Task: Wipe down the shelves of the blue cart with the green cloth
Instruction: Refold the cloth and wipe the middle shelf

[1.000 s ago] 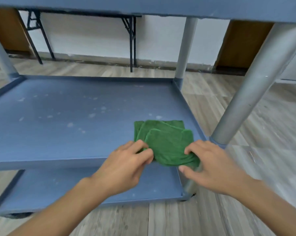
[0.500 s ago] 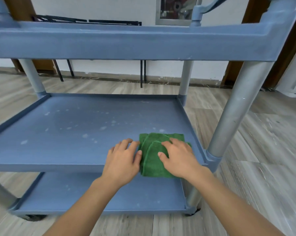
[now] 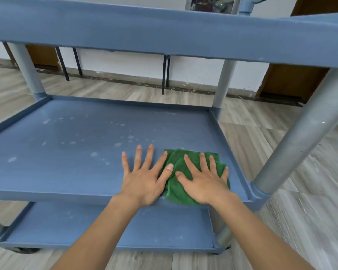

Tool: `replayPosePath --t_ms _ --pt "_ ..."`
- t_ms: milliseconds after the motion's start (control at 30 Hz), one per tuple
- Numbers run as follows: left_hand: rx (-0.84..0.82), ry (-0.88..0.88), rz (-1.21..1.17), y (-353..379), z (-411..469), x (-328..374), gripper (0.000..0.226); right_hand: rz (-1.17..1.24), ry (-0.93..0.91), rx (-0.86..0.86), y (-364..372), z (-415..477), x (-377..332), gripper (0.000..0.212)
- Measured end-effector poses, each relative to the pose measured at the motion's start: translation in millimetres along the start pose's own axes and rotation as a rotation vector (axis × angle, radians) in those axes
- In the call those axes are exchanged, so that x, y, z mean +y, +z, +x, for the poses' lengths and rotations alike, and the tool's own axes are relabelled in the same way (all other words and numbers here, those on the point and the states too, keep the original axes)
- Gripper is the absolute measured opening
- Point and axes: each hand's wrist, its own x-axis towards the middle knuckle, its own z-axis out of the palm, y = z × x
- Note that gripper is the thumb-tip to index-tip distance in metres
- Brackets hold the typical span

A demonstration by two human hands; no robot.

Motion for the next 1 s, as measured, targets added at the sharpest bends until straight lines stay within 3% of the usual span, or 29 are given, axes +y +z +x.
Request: replayPosePath --t_ms 200,600,1000 --pt "-0.05 0.025 0.01 9.0 6.1 -3.5 0.066 0.004 0.014 0.073 -8.1 47.6 -5.2 0.082" --pt "-0.052 0.046 0.037 5.8 11.5 8.8 0.079 0.006 0.099 0.129 -30.7 172.1 -5.9 0.086" --pt "0.065 0.064 0.017 10.8 17.3 10.0 0.072 0.007 0.164 0.149 -65.2 278.1 -24.9 0.082"
